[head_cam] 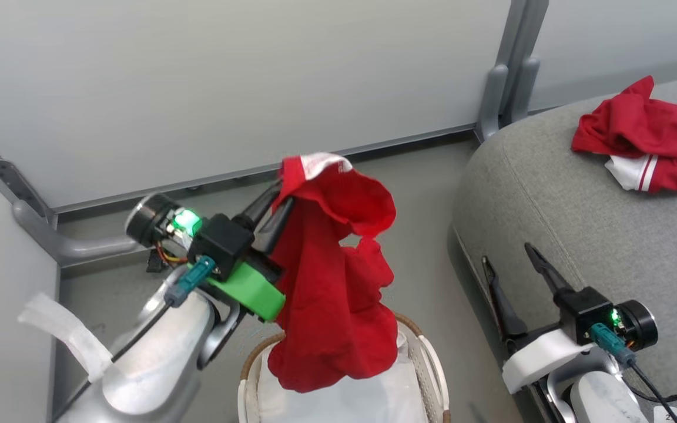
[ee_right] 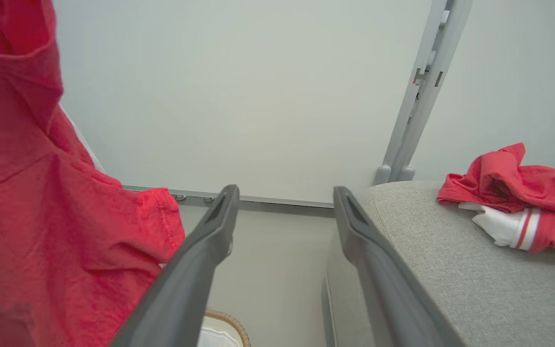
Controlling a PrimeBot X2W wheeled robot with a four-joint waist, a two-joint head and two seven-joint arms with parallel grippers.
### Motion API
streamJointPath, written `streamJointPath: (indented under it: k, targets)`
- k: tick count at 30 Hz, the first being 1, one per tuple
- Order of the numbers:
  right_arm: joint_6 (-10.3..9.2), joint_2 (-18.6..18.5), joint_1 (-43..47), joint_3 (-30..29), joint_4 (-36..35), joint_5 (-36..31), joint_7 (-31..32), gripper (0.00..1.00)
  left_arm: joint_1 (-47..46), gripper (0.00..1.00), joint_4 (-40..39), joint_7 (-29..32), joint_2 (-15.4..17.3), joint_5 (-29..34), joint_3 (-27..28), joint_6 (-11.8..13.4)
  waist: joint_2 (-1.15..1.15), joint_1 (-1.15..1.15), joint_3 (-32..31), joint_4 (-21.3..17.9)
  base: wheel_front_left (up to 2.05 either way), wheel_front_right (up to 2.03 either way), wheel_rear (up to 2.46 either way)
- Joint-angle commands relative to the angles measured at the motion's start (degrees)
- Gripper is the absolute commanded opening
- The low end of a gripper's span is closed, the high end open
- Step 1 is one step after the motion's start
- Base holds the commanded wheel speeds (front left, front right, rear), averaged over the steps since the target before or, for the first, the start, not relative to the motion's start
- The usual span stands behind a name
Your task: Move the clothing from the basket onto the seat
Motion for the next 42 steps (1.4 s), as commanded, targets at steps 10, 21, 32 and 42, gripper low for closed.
streamJointPath:
  k: [10, 21, 32, 42]
  targets:
    - [-0.08, -0.19, -1.1, 7.32, 0.84, 0.43, -0.13, 1.0, -13.38, 0.0, -4.24, 2.57, 4.92, -3.02, -4.02, -0.22, 0.0, 0.0, -2.73, 2.78, 0.0, 0.0, 0.0]
    - [-0.08, -0.21, -6.11, 14.84, 2.24, -1.11, -0.12, 1.0, -21.28, 0.0, -4.92, 3.67, 6.73, -5.71, -8.44, -0.24, 0.0, 0.0, -2.6, 2.47, 0.0, 0.0, 0.0]
    - [-0.08, -0.2, -11.18, 18.11, 3.27, -1.31, -0.12, 1.0, -24.63, 0.0, -6.26, 3.07, 6.01, -7.04, -12.13, -0.24, 0.0, 0.0, -2.99, 3.14, 0.0, 0.0, 0.0]
    - [-0.08, -0.19, -18.33, 23.01, 8.63, -1.14, -0.12, 1.0, -26.2, 0.0, -8.83, 3.0, 4.8, -8.13, -14.68, -0.24, 0.0, 0.0, -3.3, 4.44, 0.0, 0.0, 0.0]
